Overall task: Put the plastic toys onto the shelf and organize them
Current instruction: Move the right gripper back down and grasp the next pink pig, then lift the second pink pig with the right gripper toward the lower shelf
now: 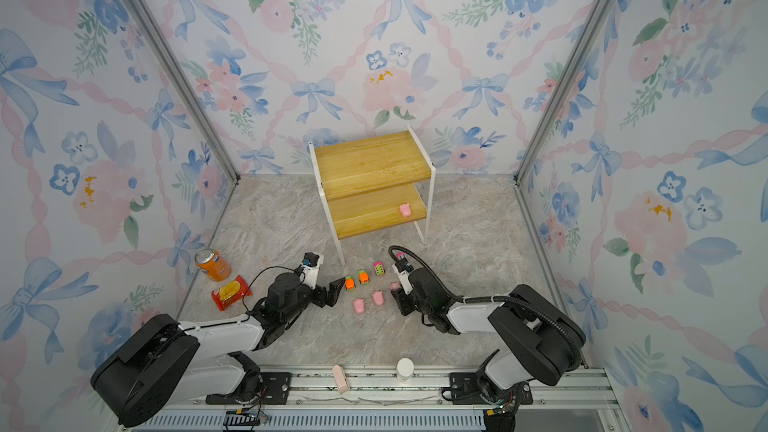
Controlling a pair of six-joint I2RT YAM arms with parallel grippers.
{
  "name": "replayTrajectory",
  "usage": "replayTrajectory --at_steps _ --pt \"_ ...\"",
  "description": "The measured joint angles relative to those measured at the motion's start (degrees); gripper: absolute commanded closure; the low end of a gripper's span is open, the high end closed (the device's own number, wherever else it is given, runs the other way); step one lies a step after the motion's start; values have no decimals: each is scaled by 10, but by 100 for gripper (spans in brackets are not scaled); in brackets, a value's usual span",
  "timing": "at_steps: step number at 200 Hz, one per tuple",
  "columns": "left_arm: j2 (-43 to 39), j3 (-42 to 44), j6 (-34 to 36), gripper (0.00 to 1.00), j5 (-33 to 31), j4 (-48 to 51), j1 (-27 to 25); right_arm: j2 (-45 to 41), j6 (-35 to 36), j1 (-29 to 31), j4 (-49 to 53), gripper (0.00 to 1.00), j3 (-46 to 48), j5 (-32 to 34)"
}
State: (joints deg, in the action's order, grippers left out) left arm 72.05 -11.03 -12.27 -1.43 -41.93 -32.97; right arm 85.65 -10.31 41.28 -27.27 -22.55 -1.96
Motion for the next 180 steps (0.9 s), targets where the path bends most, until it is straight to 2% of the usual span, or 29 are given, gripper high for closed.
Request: replayTrajectory --at_steps 109,180 --pt "0 0 0 2 0 0 0 -2 -19 -7 2 74 -1 -18" --pt "0 0 0 2 0 0 0 -91 -39 -9 45 74 -12 -23"
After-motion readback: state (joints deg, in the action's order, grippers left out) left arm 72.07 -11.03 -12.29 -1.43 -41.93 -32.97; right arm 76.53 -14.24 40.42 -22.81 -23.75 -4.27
